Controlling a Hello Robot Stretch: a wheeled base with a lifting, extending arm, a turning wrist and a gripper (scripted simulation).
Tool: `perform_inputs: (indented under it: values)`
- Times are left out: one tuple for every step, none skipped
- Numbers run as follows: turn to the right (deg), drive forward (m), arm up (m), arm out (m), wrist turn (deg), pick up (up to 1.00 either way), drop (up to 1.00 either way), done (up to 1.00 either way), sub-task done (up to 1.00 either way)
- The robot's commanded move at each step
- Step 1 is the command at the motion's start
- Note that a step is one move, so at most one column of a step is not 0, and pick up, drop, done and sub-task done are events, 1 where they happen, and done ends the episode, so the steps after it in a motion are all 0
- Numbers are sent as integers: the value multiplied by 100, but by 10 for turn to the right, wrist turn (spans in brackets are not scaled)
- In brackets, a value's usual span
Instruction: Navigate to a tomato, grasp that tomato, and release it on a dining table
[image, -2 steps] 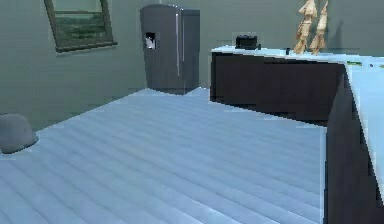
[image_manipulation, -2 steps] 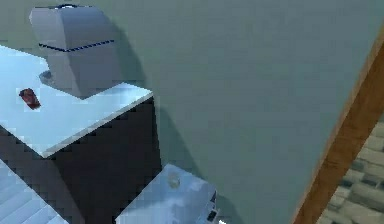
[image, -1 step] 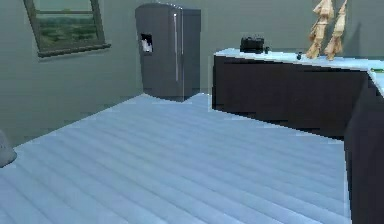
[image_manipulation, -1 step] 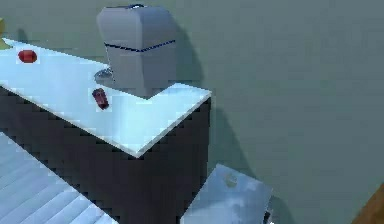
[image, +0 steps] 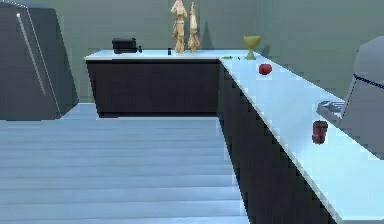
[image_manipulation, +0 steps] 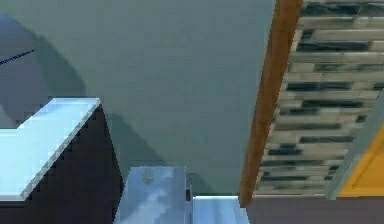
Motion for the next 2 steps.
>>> perform_inputs:
  values:
    - [0,100,0,0,0,0,0,0,0]
    - [30,0,0,0,0,0,0,0,0]
